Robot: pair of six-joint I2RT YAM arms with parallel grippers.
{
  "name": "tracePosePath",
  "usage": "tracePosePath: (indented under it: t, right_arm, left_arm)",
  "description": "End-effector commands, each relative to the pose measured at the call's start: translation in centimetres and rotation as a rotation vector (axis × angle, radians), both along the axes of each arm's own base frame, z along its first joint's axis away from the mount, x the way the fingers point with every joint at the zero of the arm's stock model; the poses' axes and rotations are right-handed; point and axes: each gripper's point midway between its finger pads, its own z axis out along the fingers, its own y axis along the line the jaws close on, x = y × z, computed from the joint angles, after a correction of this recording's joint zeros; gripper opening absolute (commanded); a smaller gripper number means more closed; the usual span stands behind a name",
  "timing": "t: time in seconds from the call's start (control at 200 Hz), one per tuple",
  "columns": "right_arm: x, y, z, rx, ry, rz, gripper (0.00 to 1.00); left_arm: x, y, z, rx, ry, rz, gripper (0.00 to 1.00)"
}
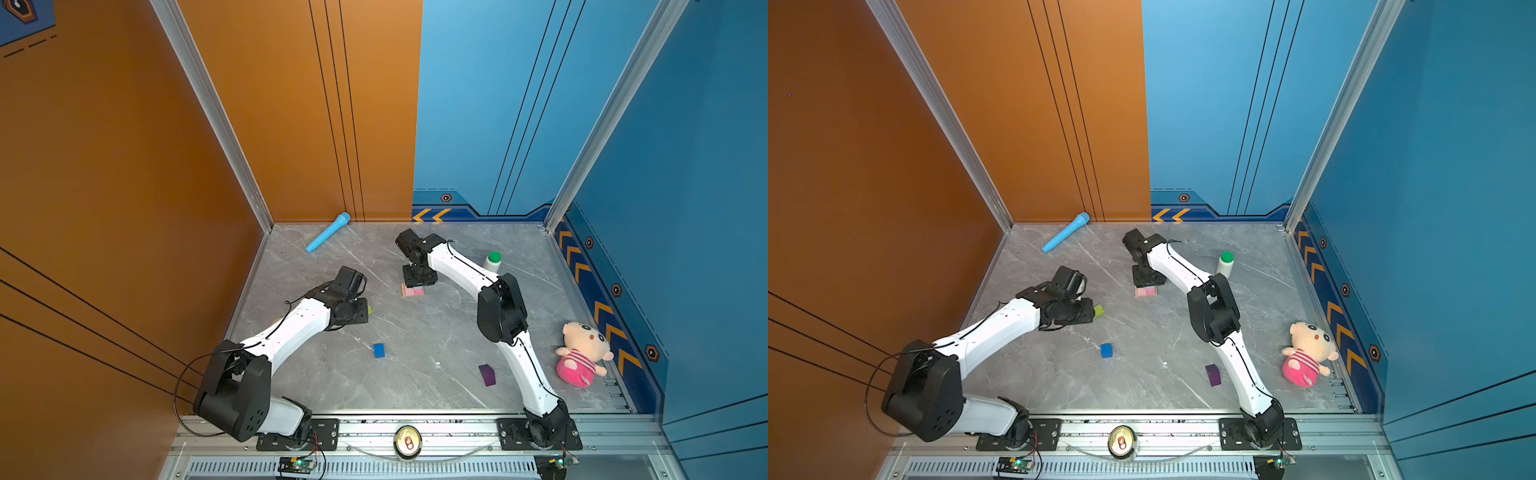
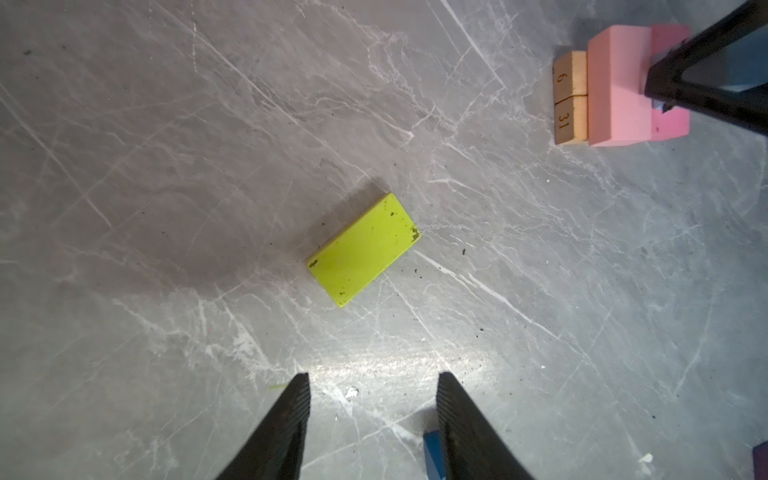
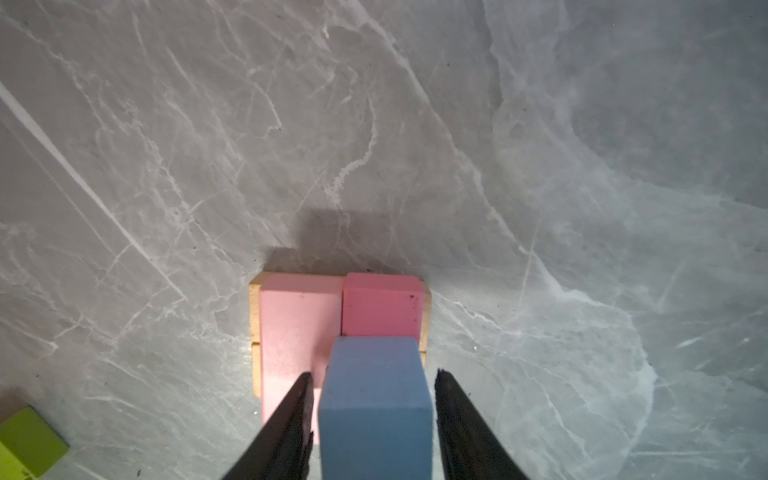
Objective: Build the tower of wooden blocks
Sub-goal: 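Lower the light blue cube onto the pink blocks and open the right gripper, then raise the right gripper away while the left gripper grasps the dark blue cube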
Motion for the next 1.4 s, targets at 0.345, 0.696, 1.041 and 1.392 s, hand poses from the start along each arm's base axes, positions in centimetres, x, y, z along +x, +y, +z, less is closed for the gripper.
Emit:
tracePosePath:
  t: [0.345, 0.696, 1.041, 1.392]
  right_arm:
    - [-0.5, 0.5, 7.4, 0.056, -0.111, 0.021, 0.68]
    - [-2.8, -2.3, 14.1, 0.172, -0.269, -0.008, 0.72]
    - [-5.9, -7.2, 11.0, 0.249, -0.292, -0.122, 0.72]
    - [-8.1, -11.3, 8.5, 0.309, -0.300, -0.209, 0.72]
  left_arm:
    - [-0.9, -0.1, 0.8, -0.047, -0.012, 0.010, 0.52]
    - [-3.0, -2.5, 0.5, -0.029, 0.001, -0.073, 0.54]
    - [-6.0, -4.7, -2.0, 0.069, 0.077, -0.138, 0.62]
    - [-7.9, -5.0, -3.7, 0.172, 0.154, -0.100, 0.63]
